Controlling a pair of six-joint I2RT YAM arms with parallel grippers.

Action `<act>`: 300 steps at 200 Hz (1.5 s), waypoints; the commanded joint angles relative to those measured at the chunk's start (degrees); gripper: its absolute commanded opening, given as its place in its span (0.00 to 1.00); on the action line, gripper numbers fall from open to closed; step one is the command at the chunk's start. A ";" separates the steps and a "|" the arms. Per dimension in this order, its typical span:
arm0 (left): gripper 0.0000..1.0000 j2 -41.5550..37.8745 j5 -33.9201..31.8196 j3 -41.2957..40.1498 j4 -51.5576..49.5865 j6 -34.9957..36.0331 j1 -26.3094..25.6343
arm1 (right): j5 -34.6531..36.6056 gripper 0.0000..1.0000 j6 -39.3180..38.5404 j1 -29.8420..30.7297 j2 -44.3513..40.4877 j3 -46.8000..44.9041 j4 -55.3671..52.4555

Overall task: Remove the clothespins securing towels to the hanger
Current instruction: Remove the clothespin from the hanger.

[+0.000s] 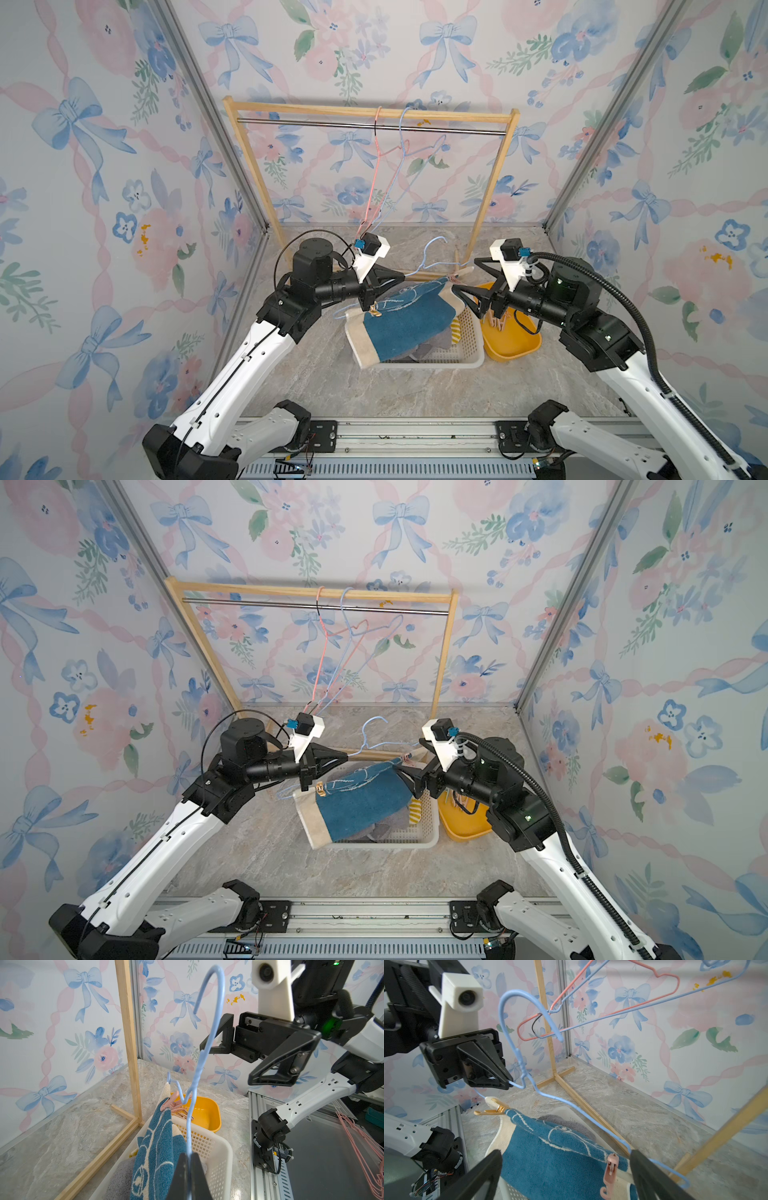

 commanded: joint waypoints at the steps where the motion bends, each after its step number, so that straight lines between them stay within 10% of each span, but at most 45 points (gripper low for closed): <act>1: 0.00 0.35 -1.04 0.03 1.69 -1.44 0.27 | -4.09 0.98 -2.90 1.24 0.71 -0.94 2.31; 300: 0.00 7.36 1.99 0.43 2.44 -7.51 2.31 | 13.03 0.83 -41.07 28.94 18.96 -10.01 23.63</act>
